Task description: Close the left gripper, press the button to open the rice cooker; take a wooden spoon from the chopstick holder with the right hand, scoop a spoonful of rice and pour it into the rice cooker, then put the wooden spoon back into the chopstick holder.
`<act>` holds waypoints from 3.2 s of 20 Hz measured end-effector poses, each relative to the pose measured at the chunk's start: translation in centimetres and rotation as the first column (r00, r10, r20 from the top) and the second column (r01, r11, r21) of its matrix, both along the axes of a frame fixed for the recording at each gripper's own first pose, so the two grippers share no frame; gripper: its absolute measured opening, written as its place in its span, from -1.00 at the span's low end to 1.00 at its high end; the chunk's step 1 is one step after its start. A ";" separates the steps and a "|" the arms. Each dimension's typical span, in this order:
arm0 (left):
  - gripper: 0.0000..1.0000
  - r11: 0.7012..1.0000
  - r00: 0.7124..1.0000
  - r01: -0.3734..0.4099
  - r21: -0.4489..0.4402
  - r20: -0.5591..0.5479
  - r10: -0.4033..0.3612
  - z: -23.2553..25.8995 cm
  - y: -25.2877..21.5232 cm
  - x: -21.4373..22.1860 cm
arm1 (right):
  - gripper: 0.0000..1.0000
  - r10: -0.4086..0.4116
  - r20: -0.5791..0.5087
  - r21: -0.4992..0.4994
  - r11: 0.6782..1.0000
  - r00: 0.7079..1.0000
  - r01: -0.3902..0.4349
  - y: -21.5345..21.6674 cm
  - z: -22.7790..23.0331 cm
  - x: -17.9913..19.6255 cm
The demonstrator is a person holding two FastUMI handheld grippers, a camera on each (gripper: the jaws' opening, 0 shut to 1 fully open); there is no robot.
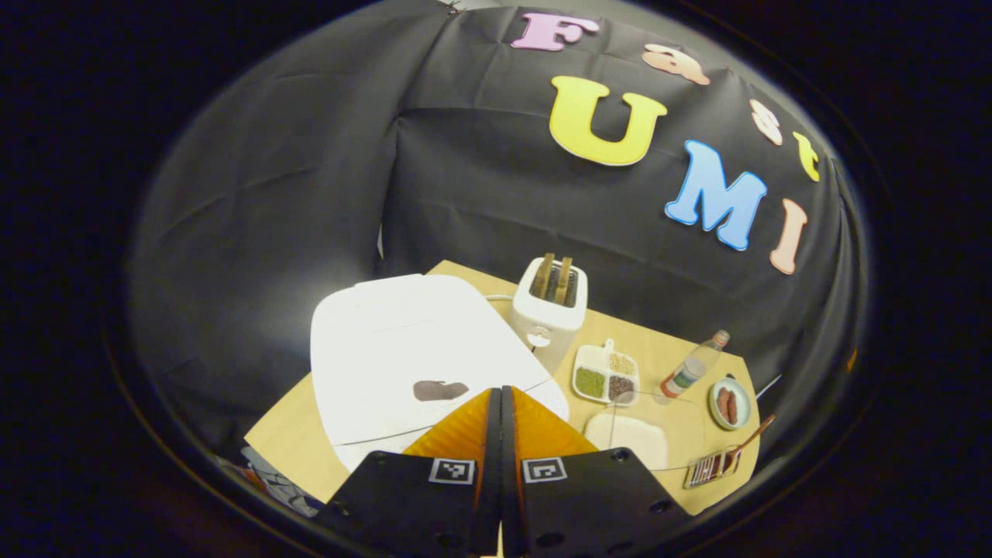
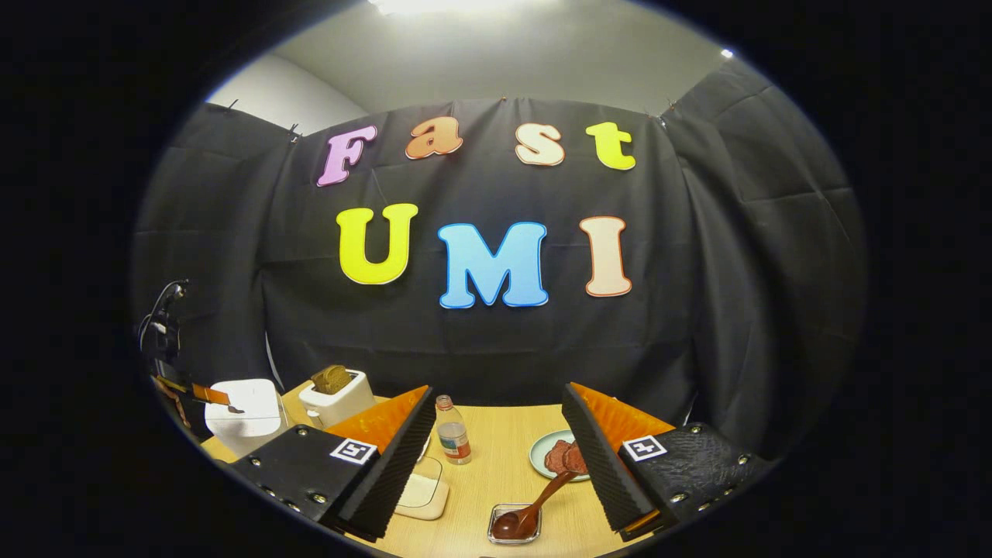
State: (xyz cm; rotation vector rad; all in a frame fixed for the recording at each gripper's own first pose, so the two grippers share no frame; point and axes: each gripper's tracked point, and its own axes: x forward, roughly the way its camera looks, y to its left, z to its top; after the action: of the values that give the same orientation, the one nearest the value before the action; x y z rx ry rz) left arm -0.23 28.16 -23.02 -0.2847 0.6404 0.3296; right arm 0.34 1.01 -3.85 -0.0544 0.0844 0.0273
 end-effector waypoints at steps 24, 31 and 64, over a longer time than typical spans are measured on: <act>-0.03 0.973 0.967 -0.133 0.189 0.241 0.086 12.2 3.5 2.8 | 0.98 -0.011 -0.017 -0.016 1.000 1.000 0.010 -0.6 -1.2 -0.7; 0.59 0.955 0.870 -0.136 0.262 0.493 -0.011 20.0 -3.1 0.1 | 0.99 0.000 -0.020 -0.003 1.000 1.000 0.000 -2.0 -2.0 -0.8; 0.68 0.910 0.847 0.080 0.408 0.453 -0.277 19.7 -23.0 -3.5 | -0.48 0.224 -0.515 0.375 0.927 0.828 -0.018 -7.7 -25.1 8.4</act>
State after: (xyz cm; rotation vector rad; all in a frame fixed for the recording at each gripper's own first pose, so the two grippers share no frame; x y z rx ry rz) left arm -3.78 5.15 -3.29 0.0666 0.0729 0.1742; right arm 8.70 -6.73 -28.96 0.3185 0.6586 0.1894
